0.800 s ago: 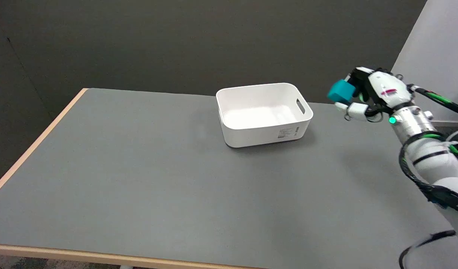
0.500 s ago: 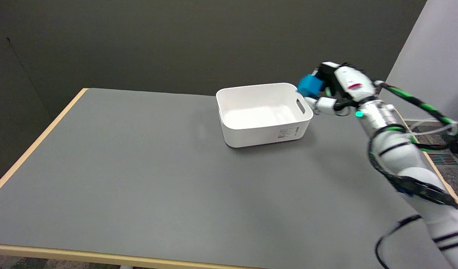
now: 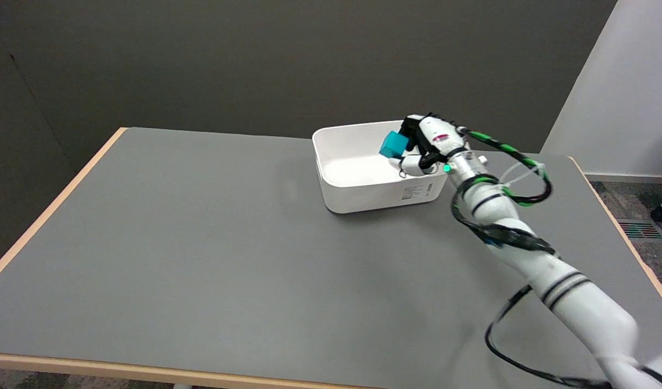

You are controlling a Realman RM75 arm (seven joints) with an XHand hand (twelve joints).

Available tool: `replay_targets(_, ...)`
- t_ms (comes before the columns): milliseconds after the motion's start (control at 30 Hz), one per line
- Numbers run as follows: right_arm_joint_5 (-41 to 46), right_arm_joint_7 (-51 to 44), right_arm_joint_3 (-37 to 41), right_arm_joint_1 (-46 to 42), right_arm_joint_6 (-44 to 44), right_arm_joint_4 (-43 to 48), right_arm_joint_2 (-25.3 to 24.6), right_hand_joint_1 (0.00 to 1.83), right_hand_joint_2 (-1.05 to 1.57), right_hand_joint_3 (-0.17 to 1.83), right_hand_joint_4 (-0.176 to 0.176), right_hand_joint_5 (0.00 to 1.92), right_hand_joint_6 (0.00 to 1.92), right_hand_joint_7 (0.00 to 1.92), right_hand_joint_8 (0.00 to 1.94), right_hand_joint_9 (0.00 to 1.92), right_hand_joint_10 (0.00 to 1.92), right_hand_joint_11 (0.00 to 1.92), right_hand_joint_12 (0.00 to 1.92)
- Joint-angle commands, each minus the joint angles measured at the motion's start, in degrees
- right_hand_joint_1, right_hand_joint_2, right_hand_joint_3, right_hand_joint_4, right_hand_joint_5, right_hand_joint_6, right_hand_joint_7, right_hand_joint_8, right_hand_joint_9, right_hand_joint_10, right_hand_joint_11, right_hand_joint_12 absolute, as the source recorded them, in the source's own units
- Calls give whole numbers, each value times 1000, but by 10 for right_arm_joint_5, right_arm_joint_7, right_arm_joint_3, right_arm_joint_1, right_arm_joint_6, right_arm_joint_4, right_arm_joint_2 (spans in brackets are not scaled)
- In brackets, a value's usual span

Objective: Place blue wooden cube into white box.

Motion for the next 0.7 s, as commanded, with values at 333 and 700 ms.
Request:
replay_targets(333,-28,257,-153,115,73,130,49,407,607,841,-12,78,289,141,285,85,672,-1,1182)
replay_targets(700,-29,217,-60,-26,88,-129,63,367,504,904,-15,42,115,23,76,5,290,13,942)
